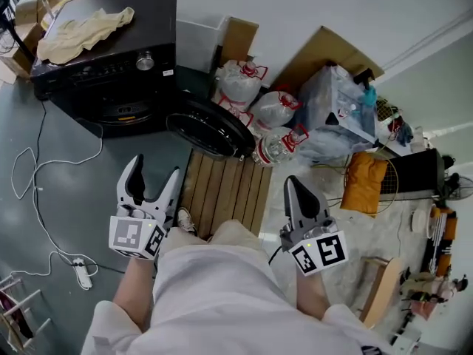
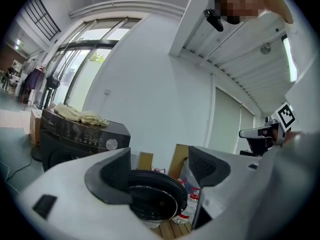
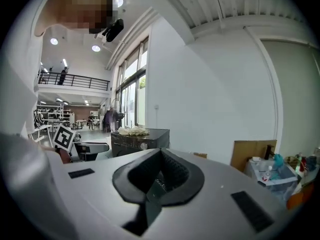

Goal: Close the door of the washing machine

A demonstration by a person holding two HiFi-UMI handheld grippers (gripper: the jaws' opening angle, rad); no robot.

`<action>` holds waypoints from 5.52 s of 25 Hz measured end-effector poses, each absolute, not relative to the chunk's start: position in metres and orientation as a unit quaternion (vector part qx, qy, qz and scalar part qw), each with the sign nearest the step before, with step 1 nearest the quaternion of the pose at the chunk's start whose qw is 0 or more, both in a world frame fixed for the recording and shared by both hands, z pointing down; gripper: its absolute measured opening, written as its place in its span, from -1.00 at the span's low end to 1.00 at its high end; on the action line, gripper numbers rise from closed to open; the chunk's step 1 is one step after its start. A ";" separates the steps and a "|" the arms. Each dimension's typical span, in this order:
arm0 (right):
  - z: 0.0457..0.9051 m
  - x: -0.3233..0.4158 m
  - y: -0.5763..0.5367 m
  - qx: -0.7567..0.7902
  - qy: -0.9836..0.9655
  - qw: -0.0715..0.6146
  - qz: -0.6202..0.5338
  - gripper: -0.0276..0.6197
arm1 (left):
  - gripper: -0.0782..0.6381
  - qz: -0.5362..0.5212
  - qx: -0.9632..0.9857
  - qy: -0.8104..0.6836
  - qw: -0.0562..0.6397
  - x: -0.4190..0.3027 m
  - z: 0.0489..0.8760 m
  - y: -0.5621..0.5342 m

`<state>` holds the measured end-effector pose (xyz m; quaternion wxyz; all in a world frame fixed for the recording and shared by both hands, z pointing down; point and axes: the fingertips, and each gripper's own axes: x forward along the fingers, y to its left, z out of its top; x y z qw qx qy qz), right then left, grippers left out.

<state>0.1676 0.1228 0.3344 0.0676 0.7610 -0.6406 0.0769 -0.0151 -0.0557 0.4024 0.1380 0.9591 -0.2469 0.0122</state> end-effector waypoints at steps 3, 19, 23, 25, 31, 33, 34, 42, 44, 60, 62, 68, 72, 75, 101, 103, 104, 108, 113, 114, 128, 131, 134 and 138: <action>0.341 0.177 0.112 0.764 -0.636 0.067 0.090 -0.92 | 0.18 0.014 0.960 -0.242 0.143 0.004 0.407 -0.071; 0.369 0.290 -0.021 0.692 -0.714 0.032 0.101 -0.92 | 0.18 0.073 0.938 -0.296 0.166 0.113 0.432 -0.103; 0.390 0.301 -0.042 0.665 -0.735 0.043 0.121 -0.92 | 0.18 0.090 0.930 -0.315 0.165 0.151 0.456 -0.110; 0.399 0.307 -0.050 0.656 -0.742 0.048 0.128 -0.92 | 0.19 0.098 0.924 -0.328 0.173 0.164 0.470 -0.115; 0.419 0.319 -0.062 0.643 -0.750 0.058 0.141 -0.92 | 0.29 0.146 0.905 -0.353 0.189 0.194 0.527 -0.129; 0.425 0.323 -0.061 0.641 -0.751 0.061 0.148 -0.92 | 0.32 0.166 0.896 -0.361 0.201 0.203 0.549 -0.134; 0.429 0.325 -0.060 0.640 -0.751 0.064 0.151 -0.92 | 0.33 0.175 0.891 -0.365 0.206 0.208 0.559 -0.137; 0.447 0.344 -0.055 0.643 -0.743 0.076 0.167 -0.92 | 0.41 0.219 0.840 -0.414 0.273 0.237 0.627 -0.158; 0.448 0.346 -0.052 0.644 -0.743 0.079 0.166 -0.92 | 0.41 0.221 0.829 -0.426 0.287 0.241 0.634 -0.160; 0.447 0.345 -0.049 0.643 -0.743 0.088 0.165 -0.92 | 0.43 0.238 0.800 -0.452 0.313 0.255 0.652 -0.166; 0.447 0.342 -0.050 0.640 -0.745 0.089 0.163 -0.92 | 0.43 0.241 0.803 -0.448 0.311 0.252 0.651 -0.164; 0.449 0.330 -0.050 0.632 -0.753 0.087 0.163 -0.92 | 0.43 0.243 0.826 -0.429 0.273 0.242 0.653 -0.159; 0.449 0.322 -0.050 0.625 -0.758 0.082 0.167 -0.92 | 0.43 0.254 0.829 -0.428 0.253 0.228 0.651 -0.151; 0.447 0.316 -0.049 0.621 -0.761 0.079 0.168 -0.92 | 0.43 0.254 0.829 -0.428 0.255 0.216 0.651 -0.147; 0.426 0.212 -0.083 0.552 -0.816 0.081 0.149 -0.92 | -0.13 0.289 0.797 -0.454 0.273 0.061 0.666 -0.104; 0.424 0.206 -0.084 0.550 -0.818 0.081 0.148 -0.92 | -0.16 0.295 0.792 -0.462 0.268 0.045 0.667 -0.110; 0.424 0.203 -0.085 0.550 -0.818 0.082 0.147 -0.92 | -0.17 0.297 0.790 -0.466 0.267 0.036 0.667 -0.113; 0.421 0.192 -0.088 0.549 -0.819 0.083 0.145 -0.92 | -0.18 0.300 0.781 -0.489 0.249 0.001 0.669 -0.125; 0.414 0.183 -0.089 0.554 -0.816 0.091 0.140 -0.92 | -0.18 0.301 0.772 -0.507 0.237 -0.035 0.669 -0.145; 0.412 0.181 -0.089 0.555 -0.815 0.094 0.139 -0.92 | -0.18 0.302 0.772 -0.507 0.234 -0.041 0.669 -0.149; 0.421 0.118 -0.085 0.550 -0.811 0.130 0.148 -0.92 | -0.11 0.313 0.796 -0.486 0.179 -0.093 0.671 -0.204; 0.421 0.105 -0.089 0.551 -0.811 0.133 0.145 -0.92 | -0.09 0.310 0.800 -0.485 0.171 -0.101 0.671 -0.216; 0.418 0.096 -0.092 0.554 -0.809 0.135 0.140 -0.92 | -0.07 0.306 0.799 -0.491 0.165 -0.111 0.671 -0.225; 0.412 0.091 -0.094 0.568 -0.801 0.130 0.136 -0.92 | -0.06 0.306 0.800 -0.491 0.161 -0.122 0.671 -0.240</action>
